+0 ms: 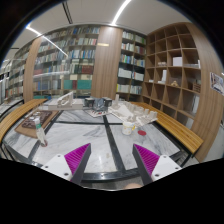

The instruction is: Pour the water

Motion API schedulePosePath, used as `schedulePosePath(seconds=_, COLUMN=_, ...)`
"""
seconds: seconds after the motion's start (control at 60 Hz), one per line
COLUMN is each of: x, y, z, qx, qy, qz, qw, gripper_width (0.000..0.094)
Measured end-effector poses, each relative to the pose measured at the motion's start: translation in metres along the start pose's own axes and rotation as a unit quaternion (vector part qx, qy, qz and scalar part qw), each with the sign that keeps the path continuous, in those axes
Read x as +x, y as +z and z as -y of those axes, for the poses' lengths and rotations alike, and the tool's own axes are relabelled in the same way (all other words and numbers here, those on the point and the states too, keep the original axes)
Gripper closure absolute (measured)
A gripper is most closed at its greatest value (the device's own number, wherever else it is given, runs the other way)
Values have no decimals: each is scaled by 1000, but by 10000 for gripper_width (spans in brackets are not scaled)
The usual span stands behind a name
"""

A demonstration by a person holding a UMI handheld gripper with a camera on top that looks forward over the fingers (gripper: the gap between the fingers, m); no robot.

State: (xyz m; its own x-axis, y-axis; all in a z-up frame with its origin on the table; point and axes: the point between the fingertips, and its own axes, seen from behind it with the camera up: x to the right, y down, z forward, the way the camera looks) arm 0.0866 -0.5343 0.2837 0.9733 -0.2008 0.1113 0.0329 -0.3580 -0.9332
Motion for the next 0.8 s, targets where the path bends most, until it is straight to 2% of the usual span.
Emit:
schedulePosePath(seconds=0.233, x=-58, y=23, z=-45, qx=-25, qy=-17, qz=4, qw=1000, gripper_width=80)
schedulePosePath(seconds=0.35, x=-131, y=32, z=-81, qx=-51, qy=-32, qz=42, qw=997, gripper_width=79)
schedulePosePath(seconds=0.467, x=-222, y=47, z=-106, qx=-57, qy=-35, qz=102, qw=993, gripper_width=76)
schedulePosePath(seconds=0.65, x=-368, y=87, z=-97, qx=-11, qy=-49, qz=179, qw=983, gripper_width=81)
schedulePosePath(seconds=0.8, x=-450, y=146, z=-75, qx=21, qy=-33, qz=203, qw=978, gripper_width=87)
